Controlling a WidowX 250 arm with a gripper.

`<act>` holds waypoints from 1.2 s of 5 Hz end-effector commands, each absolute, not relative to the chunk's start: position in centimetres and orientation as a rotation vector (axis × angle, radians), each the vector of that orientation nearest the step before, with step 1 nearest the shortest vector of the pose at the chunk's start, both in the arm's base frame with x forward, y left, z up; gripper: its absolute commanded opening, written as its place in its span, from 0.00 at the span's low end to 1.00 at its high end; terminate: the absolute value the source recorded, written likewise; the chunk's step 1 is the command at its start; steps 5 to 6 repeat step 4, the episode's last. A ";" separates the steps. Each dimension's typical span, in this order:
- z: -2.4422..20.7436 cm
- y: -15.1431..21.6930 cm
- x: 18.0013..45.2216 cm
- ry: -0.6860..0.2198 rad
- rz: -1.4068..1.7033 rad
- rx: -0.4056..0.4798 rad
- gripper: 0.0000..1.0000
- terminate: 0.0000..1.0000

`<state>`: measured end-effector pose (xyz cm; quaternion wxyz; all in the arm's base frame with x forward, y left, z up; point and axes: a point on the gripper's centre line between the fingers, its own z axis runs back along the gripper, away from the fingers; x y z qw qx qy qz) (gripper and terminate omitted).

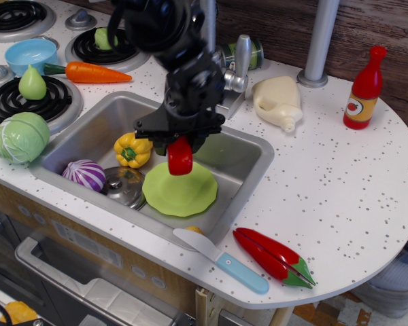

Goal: Put sushi on plate

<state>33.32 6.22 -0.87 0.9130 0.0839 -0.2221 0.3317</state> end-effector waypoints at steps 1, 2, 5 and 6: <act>-1.3 6.8 33.6 -0.510 0.701 0.139 1.00 0.00; -1.3 6.8 33.6 -0.510 0.701 0.139 1.00 0.00; -1.3 6.8 33.6 -0.510 0.701 0.139 1.00 1.00; -1.3 6.8 33.6 -0.510 0.701 0.139 1.00 1.00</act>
